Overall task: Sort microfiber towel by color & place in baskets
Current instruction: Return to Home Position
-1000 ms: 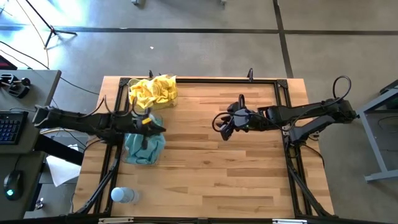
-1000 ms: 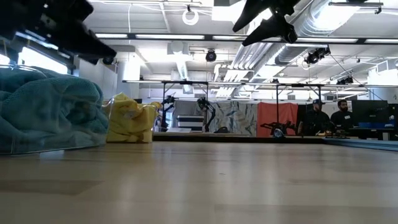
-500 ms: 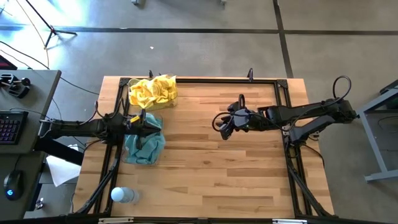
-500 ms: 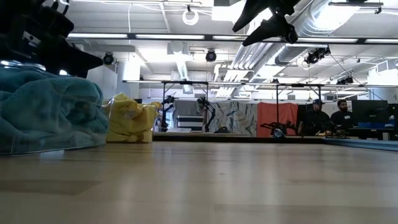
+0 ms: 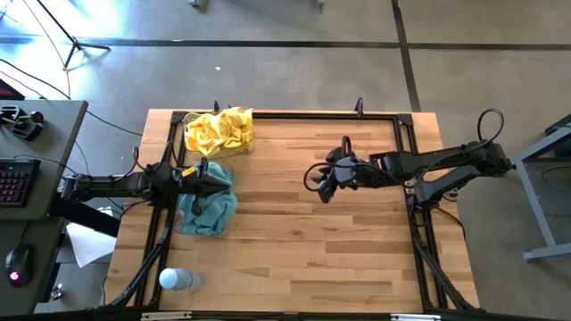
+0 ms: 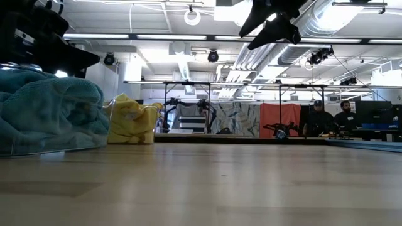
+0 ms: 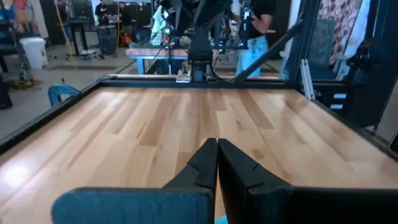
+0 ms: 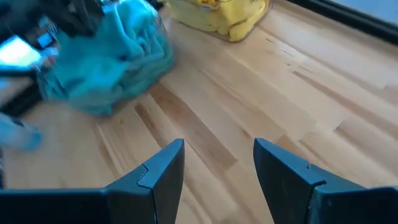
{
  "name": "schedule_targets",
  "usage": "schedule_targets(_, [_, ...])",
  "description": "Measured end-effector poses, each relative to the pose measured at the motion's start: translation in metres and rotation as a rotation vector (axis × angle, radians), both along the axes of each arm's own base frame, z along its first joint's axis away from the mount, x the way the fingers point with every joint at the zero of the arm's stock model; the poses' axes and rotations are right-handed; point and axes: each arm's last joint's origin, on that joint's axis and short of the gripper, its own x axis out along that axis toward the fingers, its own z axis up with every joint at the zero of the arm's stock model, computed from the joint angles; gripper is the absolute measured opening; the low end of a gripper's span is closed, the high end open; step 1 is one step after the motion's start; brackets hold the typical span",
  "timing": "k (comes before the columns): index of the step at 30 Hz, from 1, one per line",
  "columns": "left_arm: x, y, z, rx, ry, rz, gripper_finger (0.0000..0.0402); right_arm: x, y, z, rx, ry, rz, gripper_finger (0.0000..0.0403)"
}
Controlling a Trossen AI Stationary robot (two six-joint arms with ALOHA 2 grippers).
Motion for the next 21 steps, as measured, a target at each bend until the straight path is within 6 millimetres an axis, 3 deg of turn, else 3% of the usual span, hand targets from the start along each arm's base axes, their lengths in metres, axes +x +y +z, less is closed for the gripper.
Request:
schedule_targets(4, [0.000, 0.000, 0.000, -0.056, 0.000, 0.007, 0.0000, -0.002, 0.000, -0.002, -0.066, 0.051, 0.053, 0.0187])
schedule_targets(7, [0.000, 0.000, 0.000, -0.060, 0.001, 0.007, 0.0000, -0.003, -0.001, -0.003, -0.115, 0.091, 0.092, 0.0162])
schedule_targets(13, [0.000, 0.000, 0.000, -0.060, 0.001, 0.008, 0.0000, -0.008, 0.000, -0.011, -0.249, 0.251, 0.303, 0.0018])
schedule_targets(17, [0.000, 0.000, 0.000, -0.060, 0.001, 0.010, 0.0000, -0.007, 0.001, -0.027, -0.298, 0.317, 0.371, 0.0016])
schedule_targets(21, [0.000, 0.000, 0.000, -0.059, 0.001, 0.010, 0.0000, -0.010, 0.005, -0.062, -0.294, 0.231, 0.440, 0.0005])
